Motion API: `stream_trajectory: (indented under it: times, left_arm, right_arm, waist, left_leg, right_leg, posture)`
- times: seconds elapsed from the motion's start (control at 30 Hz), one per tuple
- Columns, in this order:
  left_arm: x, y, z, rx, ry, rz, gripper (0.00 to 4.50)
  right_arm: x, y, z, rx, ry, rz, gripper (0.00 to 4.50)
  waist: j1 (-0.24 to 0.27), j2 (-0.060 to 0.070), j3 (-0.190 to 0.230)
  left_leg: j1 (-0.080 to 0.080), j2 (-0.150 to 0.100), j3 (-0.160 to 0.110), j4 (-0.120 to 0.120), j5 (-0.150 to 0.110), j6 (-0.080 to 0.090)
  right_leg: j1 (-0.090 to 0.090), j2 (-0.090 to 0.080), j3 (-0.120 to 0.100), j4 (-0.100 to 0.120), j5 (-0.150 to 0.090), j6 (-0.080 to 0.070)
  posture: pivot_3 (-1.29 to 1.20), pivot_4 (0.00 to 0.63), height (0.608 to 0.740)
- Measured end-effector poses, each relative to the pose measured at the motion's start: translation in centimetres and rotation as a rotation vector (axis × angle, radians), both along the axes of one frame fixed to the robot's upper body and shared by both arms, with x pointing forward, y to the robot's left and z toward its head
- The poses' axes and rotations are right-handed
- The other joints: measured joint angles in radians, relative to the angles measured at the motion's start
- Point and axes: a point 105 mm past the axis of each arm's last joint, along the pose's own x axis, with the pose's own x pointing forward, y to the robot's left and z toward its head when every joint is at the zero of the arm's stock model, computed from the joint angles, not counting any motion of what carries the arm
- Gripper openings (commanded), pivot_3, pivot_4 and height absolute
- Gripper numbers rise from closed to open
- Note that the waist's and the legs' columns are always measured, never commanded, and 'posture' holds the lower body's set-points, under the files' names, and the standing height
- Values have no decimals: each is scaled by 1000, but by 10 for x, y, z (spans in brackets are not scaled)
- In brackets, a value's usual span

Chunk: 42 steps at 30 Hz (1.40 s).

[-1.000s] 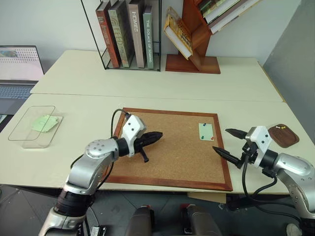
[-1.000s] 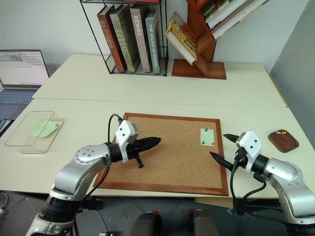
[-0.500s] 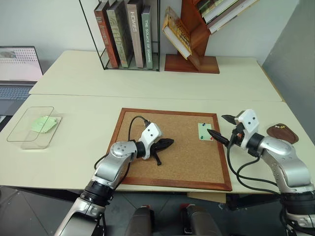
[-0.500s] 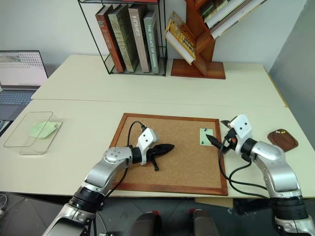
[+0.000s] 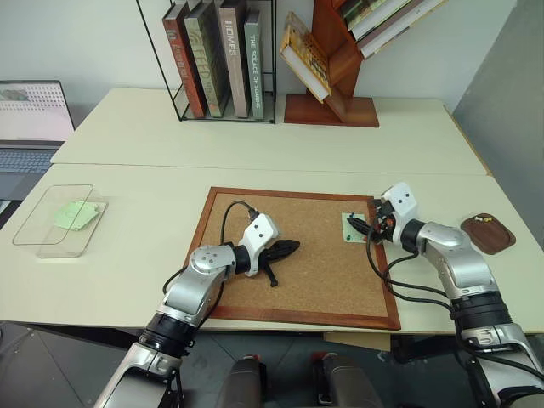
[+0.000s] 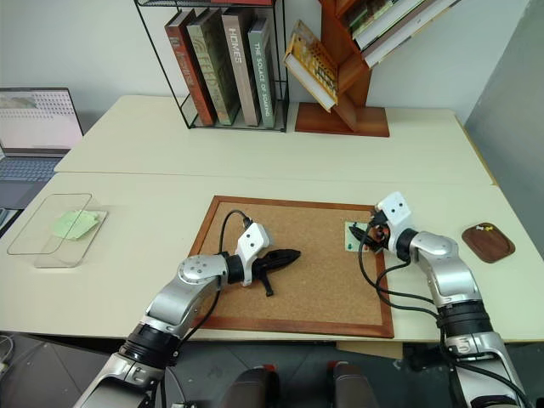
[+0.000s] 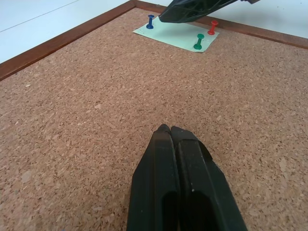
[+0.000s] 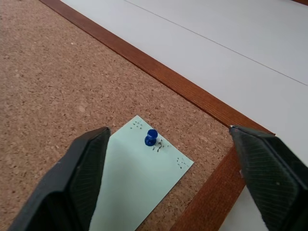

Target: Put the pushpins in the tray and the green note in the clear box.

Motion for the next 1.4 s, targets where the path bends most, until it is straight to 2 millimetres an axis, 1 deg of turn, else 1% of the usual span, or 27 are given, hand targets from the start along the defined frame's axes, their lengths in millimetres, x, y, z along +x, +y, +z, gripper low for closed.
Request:
stream_trajectory:
  times: [0.07,0.17,0.23,0.3,0.47,0.7,0.83,0.97,1.0,1.03,1.07,1.13,1.17,1.27,1.3,1.4]
  left_arm:
    - [0,0,0,0,0,0,0]
    - [0,0,0,-2,1,2,0]
    - [0,-1,0,-4,2,3,0]
    - [0,-1,0,-5,2,5,0]
    - [0,-2,0,-6,2,9,0]
    - [0,-2,0,-7,1,12,0]
    - [1,-3,-1,-9,0,16,0]
    - [1,-3,-1,-9,0,17,0]
    - [1,-3,-1,-9,0,17,0]
    - [1,-3,-1,-9,0,17,0]
    - [1,-3,-1,-9,0,17,0]
    - [1,-3,-1,-9,0,18,0]
    - [1,-3,-1,-9,0,19,0]
    - [1,-2,-1,-6,-2,21,0]
    - [1,-2,-1,-6,-2,22,0]
    - [1,-2,-1,-5,-2,22,0]
  right_arm:
    - [0,0,3,9,-10,-2,19]
    - [0,3,18,51,-52,4,19]
    - [-1,5,26,65,-77,11,299]
    - [-2,5,28,72,-78,15,543]
    - [-1,0,24,44,-58,-16,1207]
    - [-2,4,13,19,-7,-12,1207]
    - [-1,-1,3,8,33,-39,1207]
    - [0,-3,0,1,45,-54,1207]
    - [0,-4,-2,-3,51,-64,1039]
    - [1,-6,-5,-3,62,-73,1039]
    - [1,-7,-7,-2,69,-78,849]
    - [1,-6,-7,1,72,-77,648]
    - [1,-5,-7,4,75,-76,460]
    - [1,-3,-8,8,80,-70,103]
    - [1,-2,-8,10,81,-68,14]
    - [1,-1,-8,12,82,-66,14]
  waist:
    - [0,0,0]
    - [0,0,0]
    - [1,0,0]
    - [1,0,0]
    - [2,1,0]
    - [2,1,-1]
    - [2,1,-1]
    - [2,1,-1]
    - [2,1,-1]
    - [1,1,-1]
    - [1,1,-1]
    - [1,2,-1]
    - [1,2,-1]
    - [1,2,-1]
    - [1,2,-1]
    - [1,2,-1]
  left_leg:
    - [0,0,0,0,0,0]
    - [0,0,0,0,0,0]
    - [0,0,0,0,0,0]
    - [0,0,0,0,0,0]
    - [0,0,0,0,0,0]
    - [0,0,0,0,0,0]
    - [0,0,0,0,0,0]
    - [0,0,0,0,0,0]
    - [0,0,0,0,0,0]
    - [0,0,0,0,0,0]
    - [0,0,0,0,0,0]
    - [0,0,0,0,0,0]
    - [0,0,0,0,0,0]
    - [0,0,0,0,0,0]
    - [0,0,0,0,0,0]
    - [0,0,0,0,0,0]
  right_leg:
    - [0,0,0,0,0,0]
    - [0,0,0,0,0,0]
    - [0,0,0,0,0,0]
    - [0,0,0,0,0,0]
    - [0,0,0,0,0,0]
    - [0,0,0,0,0,0]
    - [0,0,0,0,0,0]
    - [0,0,0,0,0,0]
    - [0,0,0,0,0,0]
    - [0,0,0,0,0,0]
    - [0,0,0,0,0,0]
    - [0,0,0,0,0,0]
    - [0,0,0,0,0,0]
    - [0,0,0,0,0,0]
    - [0,0,0,0,0,0]
    - [0,0,0,0,0,0]
  posture:
    - [0,150,740]
    - [0,150,740]
    - [0,150,740]
    - [0,150,740]
    - [0,150,740]
    - [0,150,740]
    - [0,150,740]
    - [0,150,740]
    - [0,150,740]
    - [0,150,740]
    - [0,150,740]
    - [0,150,740]
    - [0,150,740]
    - [0,150,740]
    - [0,150,740]
    - [0,150,740]
